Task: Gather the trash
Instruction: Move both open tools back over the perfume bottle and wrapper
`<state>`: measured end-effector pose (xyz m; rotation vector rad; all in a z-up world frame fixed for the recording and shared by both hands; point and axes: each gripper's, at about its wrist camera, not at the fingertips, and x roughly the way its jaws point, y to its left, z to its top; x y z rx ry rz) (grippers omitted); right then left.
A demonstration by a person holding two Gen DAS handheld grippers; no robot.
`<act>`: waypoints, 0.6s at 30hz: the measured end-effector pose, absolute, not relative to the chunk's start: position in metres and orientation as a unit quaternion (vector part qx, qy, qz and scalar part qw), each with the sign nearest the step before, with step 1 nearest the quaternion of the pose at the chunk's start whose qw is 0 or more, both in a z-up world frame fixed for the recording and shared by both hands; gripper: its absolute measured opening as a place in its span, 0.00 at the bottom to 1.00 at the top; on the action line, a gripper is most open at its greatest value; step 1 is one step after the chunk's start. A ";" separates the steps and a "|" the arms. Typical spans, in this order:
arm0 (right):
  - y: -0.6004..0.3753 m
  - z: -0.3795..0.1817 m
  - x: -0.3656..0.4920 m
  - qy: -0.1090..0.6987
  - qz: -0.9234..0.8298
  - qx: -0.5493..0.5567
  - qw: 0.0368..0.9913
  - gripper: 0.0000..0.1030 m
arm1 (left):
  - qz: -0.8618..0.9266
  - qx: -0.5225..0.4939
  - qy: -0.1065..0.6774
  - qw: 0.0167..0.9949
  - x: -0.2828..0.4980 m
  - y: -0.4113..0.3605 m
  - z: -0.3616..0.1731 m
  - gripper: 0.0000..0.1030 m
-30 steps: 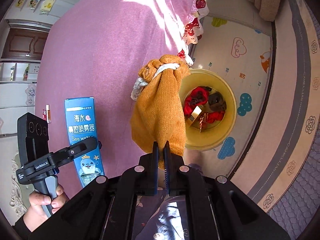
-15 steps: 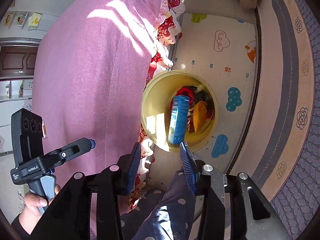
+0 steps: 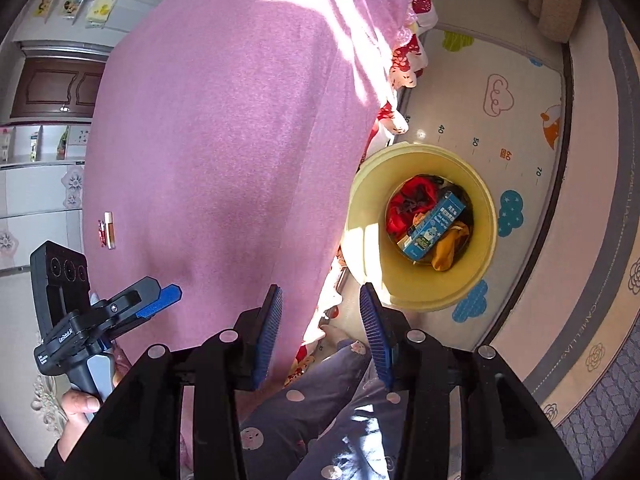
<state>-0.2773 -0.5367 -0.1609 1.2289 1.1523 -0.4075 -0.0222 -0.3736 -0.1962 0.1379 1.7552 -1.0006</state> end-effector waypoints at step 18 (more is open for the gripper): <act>-0.367 -0.113 -0.008 0.571 -0.032 0.426 0.701 0.40 | -0.357 -0.039 0.688 0.631 0.155 -0.167 -0.140 0.79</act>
